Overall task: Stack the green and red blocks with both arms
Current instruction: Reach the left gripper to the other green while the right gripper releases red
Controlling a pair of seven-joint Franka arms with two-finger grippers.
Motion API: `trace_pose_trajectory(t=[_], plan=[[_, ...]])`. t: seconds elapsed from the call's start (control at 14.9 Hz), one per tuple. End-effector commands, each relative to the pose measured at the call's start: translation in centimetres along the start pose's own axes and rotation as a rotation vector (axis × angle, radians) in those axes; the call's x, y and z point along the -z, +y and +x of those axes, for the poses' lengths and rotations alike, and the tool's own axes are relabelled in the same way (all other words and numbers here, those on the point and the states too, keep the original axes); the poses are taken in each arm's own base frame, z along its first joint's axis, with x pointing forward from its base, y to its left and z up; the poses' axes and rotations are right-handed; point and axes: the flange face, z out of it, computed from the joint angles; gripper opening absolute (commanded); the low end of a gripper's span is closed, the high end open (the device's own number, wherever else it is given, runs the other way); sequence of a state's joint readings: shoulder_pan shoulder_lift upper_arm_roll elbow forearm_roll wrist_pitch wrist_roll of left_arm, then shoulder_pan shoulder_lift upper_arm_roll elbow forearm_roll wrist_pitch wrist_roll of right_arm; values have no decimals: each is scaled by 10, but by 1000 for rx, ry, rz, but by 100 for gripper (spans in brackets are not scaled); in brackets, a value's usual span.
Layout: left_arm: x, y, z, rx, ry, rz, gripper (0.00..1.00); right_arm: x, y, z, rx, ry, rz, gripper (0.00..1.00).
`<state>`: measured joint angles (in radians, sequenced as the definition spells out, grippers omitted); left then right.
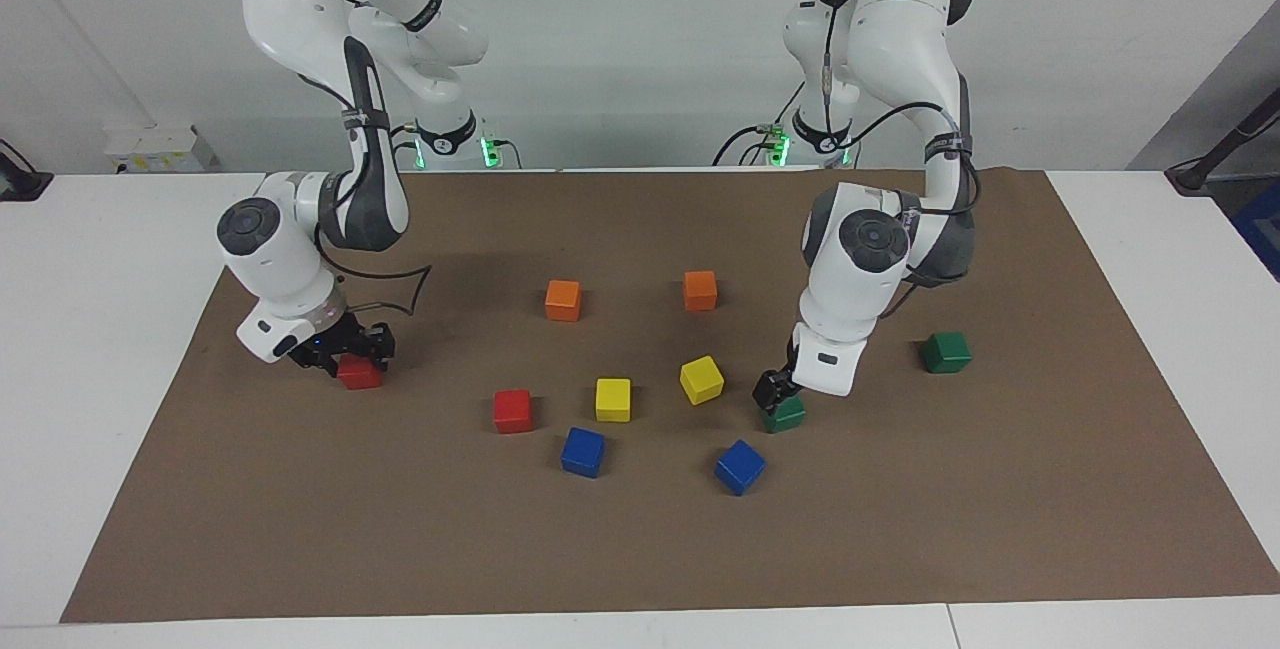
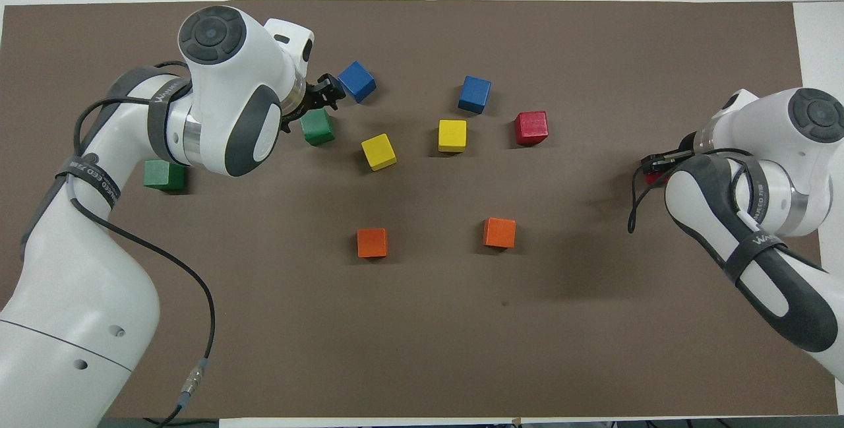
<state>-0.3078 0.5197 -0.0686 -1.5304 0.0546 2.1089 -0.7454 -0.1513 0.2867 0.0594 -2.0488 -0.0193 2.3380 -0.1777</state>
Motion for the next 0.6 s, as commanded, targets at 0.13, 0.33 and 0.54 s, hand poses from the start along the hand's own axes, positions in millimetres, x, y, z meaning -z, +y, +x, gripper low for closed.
trace_pose_trajectory(t=[0.13,0.33,0.54], plan=[[-16,2,1,-18,58,5,100,21,4,12,-5,24,1,100],[-22,5,-1,-25,56,0,100,58,-7,25,3,71,2,100],[-36,7,-10,-37,53,2,100,92,-37,42,52,68,7,100]])
